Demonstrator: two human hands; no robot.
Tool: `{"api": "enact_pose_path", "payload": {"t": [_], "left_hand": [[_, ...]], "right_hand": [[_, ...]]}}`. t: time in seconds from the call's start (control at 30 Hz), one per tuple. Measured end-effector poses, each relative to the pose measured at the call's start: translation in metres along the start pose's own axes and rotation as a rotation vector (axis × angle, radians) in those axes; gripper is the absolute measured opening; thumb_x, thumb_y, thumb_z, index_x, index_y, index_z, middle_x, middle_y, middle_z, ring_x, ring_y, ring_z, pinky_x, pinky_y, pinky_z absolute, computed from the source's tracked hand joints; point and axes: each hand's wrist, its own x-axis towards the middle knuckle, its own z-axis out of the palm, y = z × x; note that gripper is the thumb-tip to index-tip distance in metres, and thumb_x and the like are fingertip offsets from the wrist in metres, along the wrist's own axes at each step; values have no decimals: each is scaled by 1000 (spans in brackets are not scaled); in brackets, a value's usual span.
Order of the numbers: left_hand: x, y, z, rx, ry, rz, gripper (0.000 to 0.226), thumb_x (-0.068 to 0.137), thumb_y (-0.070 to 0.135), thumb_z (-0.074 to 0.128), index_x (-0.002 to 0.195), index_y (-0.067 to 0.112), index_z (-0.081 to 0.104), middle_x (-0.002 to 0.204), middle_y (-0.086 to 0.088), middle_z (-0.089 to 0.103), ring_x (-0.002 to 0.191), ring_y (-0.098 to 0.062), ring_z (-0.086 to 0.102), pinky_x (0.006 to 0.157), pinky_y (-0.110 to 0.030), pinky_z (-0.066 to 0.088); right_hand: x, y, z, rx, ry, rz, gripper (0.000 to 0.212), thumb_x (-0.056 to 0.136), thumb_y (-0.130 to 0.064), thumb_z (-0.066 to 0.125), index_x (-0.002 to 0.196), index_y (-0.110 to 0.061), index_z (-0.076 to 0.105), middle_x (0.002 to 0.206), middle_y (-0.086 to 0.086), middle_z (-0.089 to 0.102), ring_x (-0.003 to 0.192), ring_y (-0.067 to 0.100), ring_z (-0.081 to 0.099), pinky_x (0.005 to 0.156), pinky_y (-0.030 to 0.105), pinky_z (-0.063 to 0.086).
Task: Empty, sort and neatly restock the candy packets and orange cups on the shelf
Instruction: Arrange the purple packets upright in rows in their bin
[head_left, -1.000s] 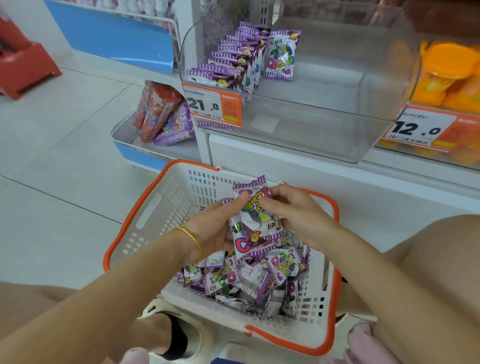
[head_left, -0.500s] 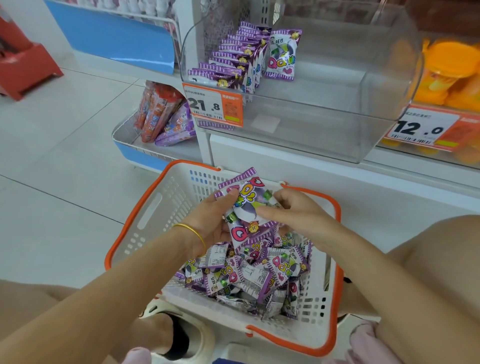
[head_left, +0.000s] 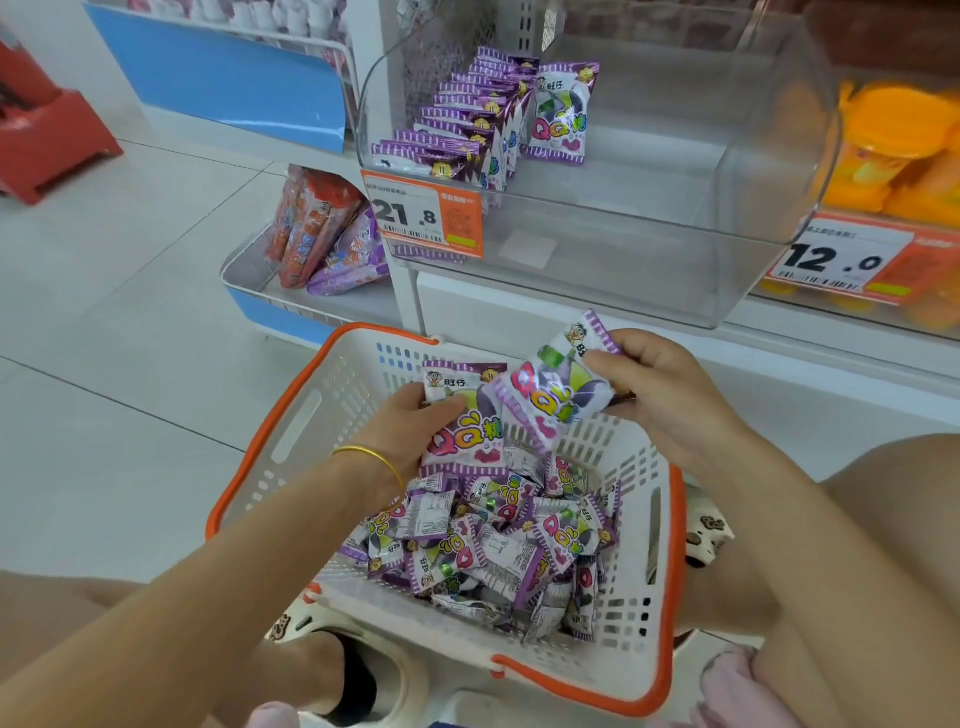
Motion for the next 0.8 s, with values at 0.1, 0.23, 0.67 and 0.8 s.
{"api": "enact_pose_path", "payload": {"t": [0.1,0.23,0.67,0.8], "left_hand": [[2,-3,0,93,6,5,21,93,31,56,102,12,56,107,-19,66,98,-37,63,87,-50,53],[-1,-5,8,4,-172,-149,41,94,48,46,117,16,57,103,-12,71,92,-30,67,83,-44,54],[11,-28,20,374,-128,100,46,82,46,64,111,10,58,101,-12,66,95,-28,62,90,-49,50],[14,-35,16,393,-108,90,43,84,44,62,100,5,57,84,-9,55,78,-21,52,82,-41,50]], "right_hand": [[-2,1,2,-31,-82,27,8,89,-9,61,89,-15,66,76,2,71,64,13,67,60,27,57],[-3,8,14,-221,-143,-65,9,85,-12,67,87,-20,67,76,-5,66,63,-2,61,58,11,48],[49,104,-2,-682,-1,88,23,95,-21,55,111,-5,59,102,10,64,74,18,64,71,32,57],[49,185,-16,-1418,-431,286,53,95,-36,54,137,-7,38,136,17,49,119,32,51,94,42,47]]}}
